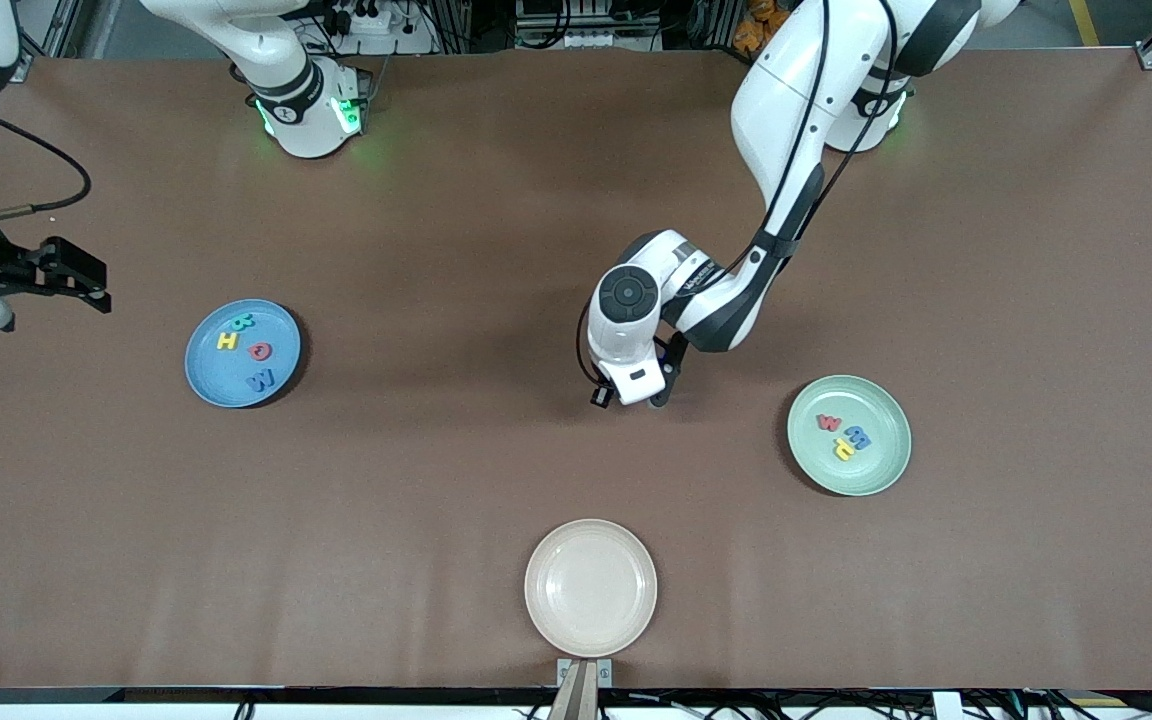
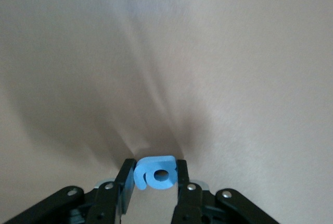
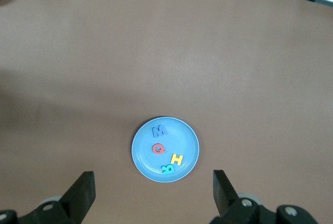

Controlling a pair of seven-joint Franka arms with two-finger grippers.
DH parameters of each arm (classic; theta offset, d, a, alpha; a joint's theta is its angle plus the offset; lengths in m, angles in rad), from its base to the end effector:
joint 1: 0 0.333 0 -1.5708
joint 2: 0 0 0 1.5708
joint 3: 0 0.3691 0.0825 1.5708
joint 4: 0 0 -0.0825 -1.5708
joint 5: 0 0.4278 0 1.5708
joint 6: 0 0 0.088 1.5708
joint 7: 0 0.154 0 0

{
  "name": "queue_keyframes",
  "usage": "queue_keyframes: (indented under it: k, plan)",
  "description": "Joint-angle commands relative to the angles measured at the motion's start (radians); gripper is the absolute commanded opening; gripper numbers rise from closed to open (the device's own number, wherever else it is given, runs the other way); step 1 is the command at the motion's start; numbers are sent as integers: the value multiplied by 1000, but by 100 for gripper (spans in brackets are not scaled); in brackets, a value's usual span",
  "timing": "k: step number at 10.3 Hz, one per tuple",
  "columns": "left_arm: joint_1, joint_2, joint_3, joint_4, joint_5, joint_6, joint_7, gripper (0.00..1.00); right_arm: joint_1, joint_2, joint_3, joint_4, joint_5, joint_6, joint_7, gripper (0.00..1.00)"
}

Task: Sort uppercase to blue plate, lowercase to green plate
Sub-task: 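Carry the blue letter to the green plate with the left gripper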

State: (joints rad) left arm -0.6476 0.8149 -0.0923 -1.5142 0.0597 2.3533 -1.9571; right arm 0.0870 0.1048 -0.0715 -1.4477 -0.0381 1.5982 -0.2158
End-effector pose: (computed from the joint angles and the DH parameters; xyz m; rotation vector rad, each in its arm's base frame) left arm 0.5880 -0.5197 0.1420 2.5611 1.7624 -0.0265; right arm 0.6417 0.0067 0.6323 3.0702 0.3578 0.0637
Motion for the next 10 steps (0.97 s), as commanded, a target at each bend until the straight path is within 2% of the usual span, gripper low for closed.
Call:
queue_keyframes:
  k: [1,3,6,10]
  plan:
    - [49,-55,23,-4,31,-52,-20,0,-18,-13,13,23,11,-14,19,100]
    - [89,-85,83,-7,37,-97,6,0,-18,-13,13,23,9,-15,116,100]
    - [231,-121,80,-12,37,-164,154,0,-41,-13,12,21,15,-12,220,100]
    - [423,-131,77,-14,26,-296,367,0,-35,-17,15,21,11,-17,176,100]
